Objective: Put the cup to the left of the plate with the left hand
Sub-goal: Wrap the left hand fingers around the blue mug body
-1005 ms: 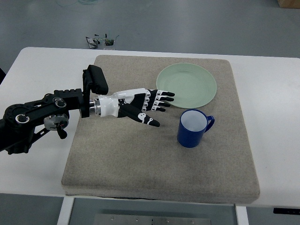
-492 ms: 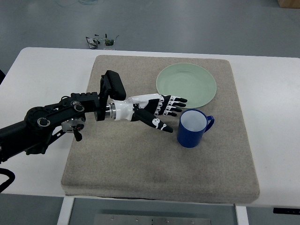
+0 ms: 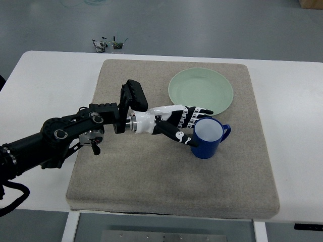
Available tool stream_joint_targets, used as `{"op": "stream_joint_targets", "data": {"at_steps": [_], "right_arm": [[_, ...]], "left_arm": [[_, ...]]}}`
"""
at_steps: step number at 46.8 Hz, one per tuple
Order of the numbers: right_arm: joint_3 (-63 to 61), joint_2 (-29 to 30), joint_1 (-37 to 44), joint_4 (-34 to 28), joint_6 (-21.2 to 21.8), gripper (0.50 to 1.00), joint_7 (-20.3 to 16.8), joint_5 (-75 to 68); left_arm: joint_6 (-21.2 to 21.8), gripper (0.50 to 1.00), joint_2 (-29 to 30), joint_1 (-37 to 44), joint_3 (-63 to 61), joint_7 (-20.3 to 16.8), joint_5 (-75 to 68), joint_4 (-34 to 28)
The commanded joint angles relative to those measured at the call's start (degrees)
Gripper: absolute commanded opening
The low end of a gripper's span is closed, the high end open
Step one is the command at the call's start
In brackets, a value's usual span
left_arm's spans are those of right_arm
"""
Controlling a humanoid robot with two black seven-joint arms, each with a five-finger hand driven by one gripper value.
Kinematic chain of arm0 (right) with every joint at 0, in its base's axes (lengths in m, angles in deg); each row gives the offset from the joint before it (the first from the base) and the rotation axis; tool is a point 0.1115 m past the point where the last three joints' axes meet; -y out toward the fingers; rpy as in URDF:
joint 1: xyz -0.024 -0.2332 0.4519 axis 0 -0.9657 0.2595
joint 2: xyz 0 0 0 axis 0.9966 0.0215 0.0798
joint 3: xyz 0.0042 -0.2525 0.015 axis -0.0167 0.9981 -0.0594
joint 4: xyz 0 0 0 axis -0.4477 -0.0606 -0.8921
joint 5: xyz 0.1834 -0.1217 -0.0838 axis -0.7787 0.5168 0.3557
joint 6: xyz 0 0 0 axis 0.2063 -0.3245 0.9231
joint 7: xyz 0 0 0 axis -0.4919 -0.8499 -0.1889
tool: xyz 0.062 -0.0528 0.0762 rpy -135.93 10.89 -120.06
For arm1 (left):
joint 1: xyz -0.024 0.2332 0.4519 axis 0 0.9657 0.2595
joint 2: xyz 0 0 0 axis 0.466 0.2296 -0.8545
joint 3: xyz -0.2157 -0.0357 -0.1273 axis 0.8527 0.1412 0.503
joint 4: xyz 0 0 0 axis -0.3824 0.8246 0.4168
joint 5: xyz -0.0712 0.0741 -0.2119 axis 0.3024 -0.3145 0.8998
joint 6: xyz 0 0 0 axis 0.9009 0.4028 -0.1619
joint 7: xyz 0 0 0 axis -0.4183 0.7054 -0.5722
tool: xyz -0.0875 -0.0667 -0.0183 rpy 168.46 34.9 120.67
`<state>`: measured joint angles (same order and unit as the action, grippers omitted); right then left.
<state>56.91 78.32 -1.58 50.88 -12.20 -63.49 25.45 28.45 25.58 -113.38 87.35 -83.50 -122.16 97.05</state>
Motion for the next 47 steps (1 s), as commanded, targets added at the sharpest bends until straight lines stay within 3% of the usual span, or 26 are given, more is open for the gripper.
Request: {"op": "stream_joint_targets", "data": {"at_steps": [1, 18, 42, 47], "right_arm": [[0.0, 0.0, 0.0, 0.0, 0.02, 0.934, 0.0, 0.0], [0.0, 0.0, 0.0, 0.0, 0.02, 0.934, 0.0, 0.0], [0.0, 0.0, 0.0, 0.0, 0.02, 0.934, 0.0, 0.0], [0.0, 0.0, 0.0, 0.0, 0.02, 0.934, 0.0, 0.0]], "left_arm": [[0.73, 0.994, -0.69, 0.0, -0.05, 0.09, -0.09, -0.64], [3.63, 0.994, -3.68, -0.09, -0.14, 0.35, -1.05, -1.7], [3.72, 0.994, -5.97, 0.0, -1.37, 0.53, -1.4, -4.25], [3.72, 0.969, -6.14, 0.0, -1.37, 0.44, -1.84, -4.34]]}}
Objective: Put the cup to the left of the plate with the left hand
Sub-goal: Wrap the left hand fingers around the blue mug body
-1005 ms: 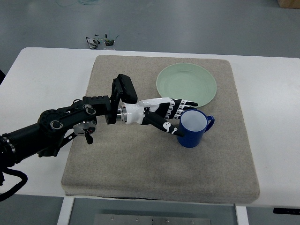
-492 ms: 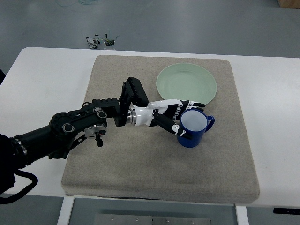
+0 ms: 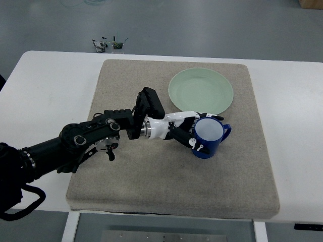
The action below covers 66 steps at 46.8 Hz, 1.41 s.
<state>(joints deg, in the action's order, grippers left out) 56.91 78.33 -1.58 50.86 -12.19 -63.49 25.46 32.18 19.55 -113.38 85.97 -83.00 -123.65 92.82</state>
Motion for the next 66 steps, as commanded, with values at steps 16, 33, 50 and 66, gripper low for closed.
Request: {"op": "stream_joint_targets", "data": {"at_steps": [16, 33, 50, 66], "right_arm": [[0.0, 0.0, 0.0, -0.08, 0.01, 0.934, 0.0, 0.0], [0.0, 0.0, 0.0, 0.01, 0.01, 0.934, 0.0, 0.0], [0.0, 0.0, 0.0, 0.01, 0.0, 0.934, 0.0, 0.0], [0.0, 0.0, 0.0, 0.01, 0.01, 0.934, 0.0, 0.0]], "left_arm": [[0.17, 0.859, -0.46, 0.01, 0.02, -0.07, -0.61, -0.11], [1.84, 0.703, -0.99, 0.09, 0.1, -0.07, -0.61, -0.11], [2.37, 0.585, -0.99, 0.1, 0.1, -0.15, -0.61, -0.11], [2.54, 0.5, -0.99, 0.18, 1.07, -1.03, -0.18, 0.07]]}}
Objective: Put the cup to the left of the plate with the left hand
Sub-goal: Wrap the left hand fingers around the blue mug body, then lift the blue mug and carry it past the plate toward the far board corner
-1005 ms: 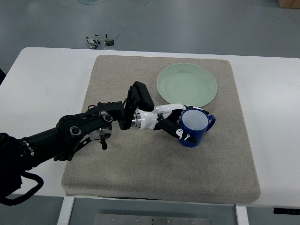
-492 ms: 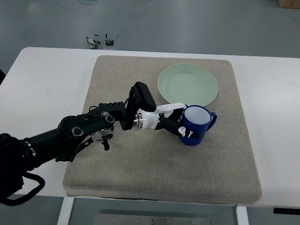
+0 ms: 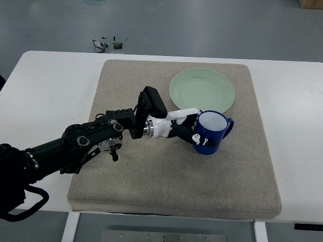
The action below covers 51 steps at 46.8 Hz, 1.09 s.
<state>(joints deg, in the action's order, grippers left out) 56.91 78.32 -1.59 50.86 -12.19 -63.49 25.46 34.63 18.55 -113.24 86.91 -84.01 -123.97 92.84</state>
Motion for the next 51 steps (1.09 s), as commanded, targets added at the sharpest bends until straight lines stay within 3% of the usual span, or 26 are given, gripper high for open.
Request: {"op": "stream_joint_targets", "data": {"at_steps": [1, 27, 51], "right_arm": [[0.0, 0.0, 0.01, 0.01, 0.01, 0.934, 0.0, 0.0], [0.0, 0.0, 0.01, 0.01, 0.01, 0.934, 0.0, 0.0], [0.0, 0.0, -0.07, 0.01, 0.01, 0.934, 0.0, 0.0]], "left_arm": [[0.18, 0.5, 0.01, 0.04, 0.22, -0.02, 0.14, 0.04], [2.11, 0.5, -0.08, 0.22, 1.45, -0.55, 0.23, 0.75], [2.2, 0.5, 1.15, -0.66, 11.73, -0.64, 0.05, 0.75]]}}
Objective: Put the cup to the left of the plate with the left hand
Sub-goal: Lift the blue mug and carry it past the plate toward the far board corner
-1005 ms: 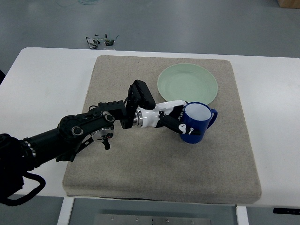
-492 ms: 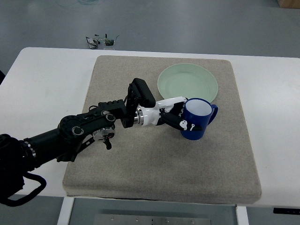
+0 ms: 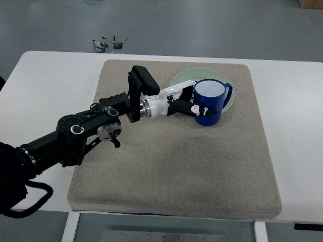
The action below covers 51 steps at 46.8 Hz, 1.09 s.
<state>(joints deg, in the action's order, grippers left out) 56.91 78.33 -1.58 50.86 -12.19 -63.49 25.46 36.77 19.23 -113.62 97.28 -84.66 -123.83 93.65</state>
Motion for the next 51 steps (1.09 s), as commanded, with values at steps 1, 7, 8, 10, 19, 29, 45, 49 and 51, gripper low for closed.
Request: {"op": "stream_joint_targets", "data": {"at_steps": [1, 7, 8, 10, 19, 29, 45, 49, 51], "right_arm": [[0.0, 0.0, 0.0, 0.02, 0.01, 0.934, 0.0, 0.0], [0.0, 0.0, 0.0, 0.02, 0.01, 0.934, 0.0, 0.0], [0.0, 0.0, 0.0, 0.02, -0.07, 0.934, 0.0, 0.0], [0.0, 0.0, 0.0, -0.07, 0.01, 0.934, 0.0, 0.0], [0.0, 0.0, 0.0, 0.02, 0.01, 0.934, 0.0, 0.0], [0.0, 0.0, 0.0, 0.02, 0.01, 0.934, 0.0, 0.0], [0.0, 0.0, 0.0, 0.02, 0.01, 0.934, 0.0, 0.0], [0.0, 0.0, 0.0, 0.02, 0.01, 0.934, 0.0, 0.0], [0.0, 0.0, 0.0, 0.02, 0.01, 0.934, 0.0, 0.0]], "left_arm": [[0.14, 0.5, 0.81, -0.54, 1.8, 0.01, -0.17, -0.15], [1.55, 0.5, 4.06, -1.51, 2.42, 0.01, -0.08, -0.5], [1.81, 0.5, 4.5, -1.51, 2.6, 0.01, 0.0, -0.5], [2.08, 0.5, 5.56, -1.51, 3.04, -0.16, 0.0, -0.68], [2.69, 0.5, 11.09, -1.42, 4.97, -1.48, -0.08, -0.85], [4.36, 0.5, 16.02, 0.24, 4.71, -5.96, -0.08, -1.12], [4.45, 0.5, 17.34, 2.62, 4.88, -6.14, 0.62, -8.67], [4.63, 0.5, 17.34, 2.79, 4.88, -6.75, 0.44, -9.2], [4.98, 0.5, 17.34, 3.15, 4.88, -7.37, 0.18, -9.47]]}}
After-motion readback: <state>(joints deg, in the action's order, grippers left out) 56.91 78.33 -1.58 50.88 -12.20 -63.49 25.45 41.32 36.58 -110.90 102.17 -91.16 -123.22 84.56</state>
